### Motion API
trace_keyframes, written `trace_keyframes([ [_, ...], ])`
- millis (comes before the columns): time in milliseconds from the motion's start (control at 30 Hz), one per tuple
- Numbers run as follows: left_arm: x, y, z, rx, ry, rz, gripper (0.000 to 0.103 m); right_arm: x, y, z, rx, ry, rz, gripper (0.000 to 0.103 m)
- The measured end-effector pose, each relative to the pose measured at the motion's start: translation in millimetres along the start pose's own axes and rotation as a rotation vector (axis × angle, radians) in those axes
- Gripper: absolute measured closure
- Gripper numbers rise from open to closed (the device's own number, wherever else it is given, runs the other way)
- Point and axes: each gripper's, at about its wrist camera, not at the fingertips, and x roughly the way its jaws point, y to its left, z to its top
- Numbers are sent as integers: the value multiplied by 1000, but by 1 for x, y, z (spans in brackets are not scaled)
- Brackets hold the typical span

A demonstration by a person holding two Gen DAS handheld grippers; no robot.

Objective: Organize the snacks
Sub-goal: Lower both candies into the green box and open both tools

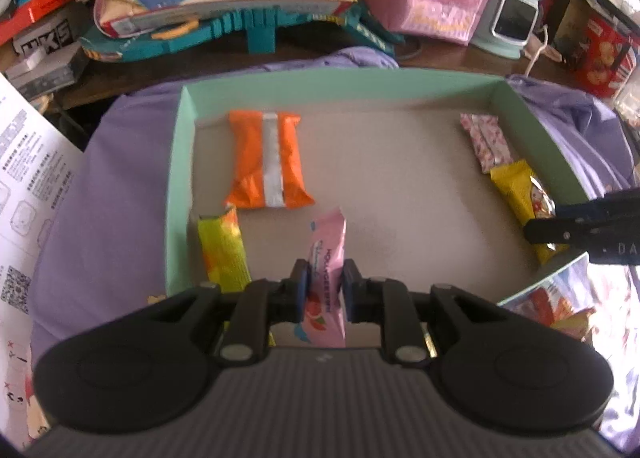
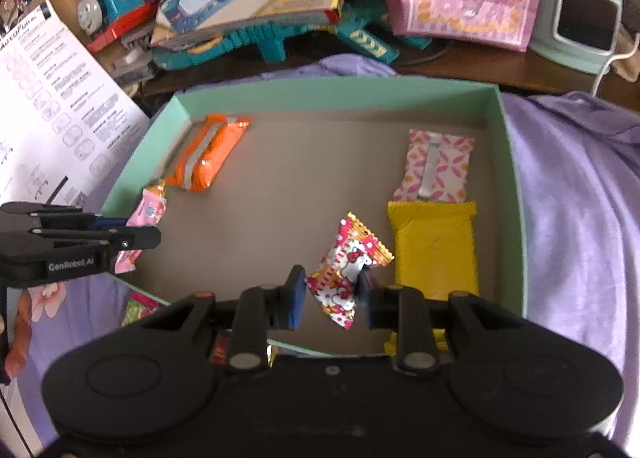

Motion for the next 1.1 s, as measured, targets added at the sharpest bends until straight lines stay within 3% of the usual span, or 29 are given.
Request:
trace_keyframes([
  [133,7,0,-5,14,11,13,82,12,-5,-4,25,30,8,69],
  [167,7,-1,-6,18,7,18,69,12,-6,-5,33,28,6,61],
  [200,5,-2,-6,21,1,27,44,11,-6,-6,33,21,2,54],
  [233,3,-3,-7,23,-13,37,33,9,-6,-7,34,12,-2,50],
  [267,-2,-4,-7,28,-38,51,17,8,-5,-6,38,4,-1,39],
  [300,-6,-6,-7,34,-59,65,6,4,-6,-7,43,-8,-1,29],
  [367,-16,-9,-7,43,-100,82,0,-4,-4,-8,41,-38,-5,21],
  [533,-30,-9,-4,16,-109,77,0,-22,0,-9,45,-79,-19,7],
  [1100,-94,-44,-40,59,-127,78,0,-98,22,-46,56,-159,-23,0],
])
